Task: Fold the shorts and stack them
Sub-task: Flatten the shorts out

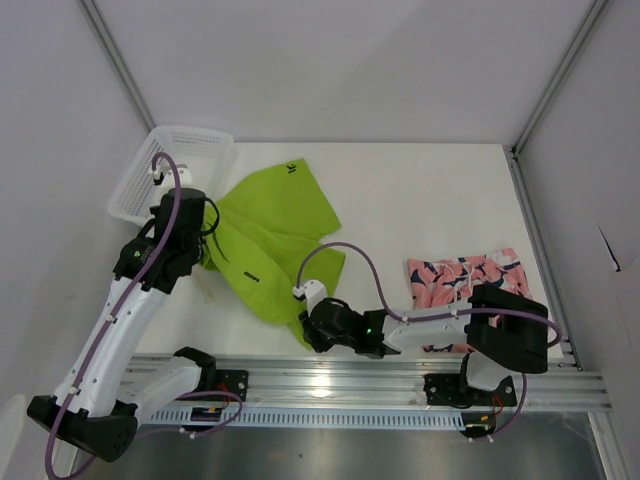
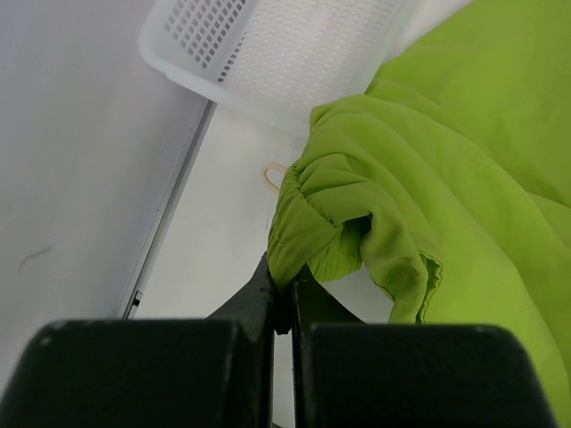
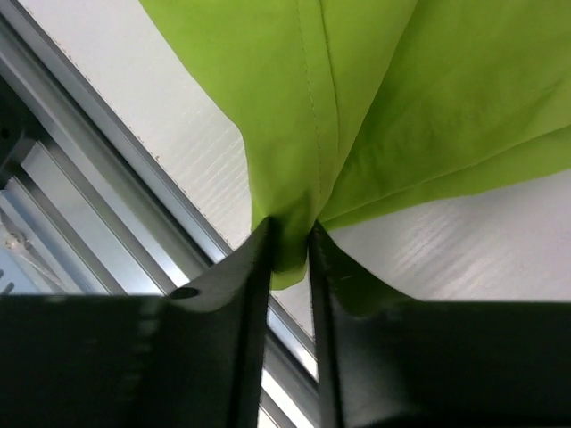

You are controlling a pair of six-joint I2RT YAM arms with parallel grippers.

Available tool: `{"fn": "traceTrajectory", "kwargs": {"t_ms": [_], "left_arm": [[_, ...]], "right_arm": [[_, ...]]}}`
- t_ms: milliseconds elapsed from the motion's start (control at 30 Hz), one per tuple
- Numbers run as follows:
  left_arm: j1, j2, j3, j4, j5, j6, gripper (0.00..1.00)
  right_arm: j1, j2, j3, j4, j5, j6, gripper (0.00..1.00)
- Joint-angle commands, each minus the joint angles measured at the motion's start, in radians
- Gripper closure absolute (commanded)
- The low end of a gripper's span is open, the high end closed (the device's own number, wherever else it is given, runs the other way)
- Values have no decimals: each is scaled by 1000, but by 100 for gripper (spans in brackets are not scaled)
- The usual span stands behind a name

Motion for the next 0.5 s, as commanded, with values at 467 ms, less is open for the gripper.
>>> {"fn": "traceTrajectory", "kwargs": {"t_ms": [467], "left_arm": [[17,-19,-4,51,-1,-24,100]], "right_arm": [[221,83,59,9,117,-157,83]]}}
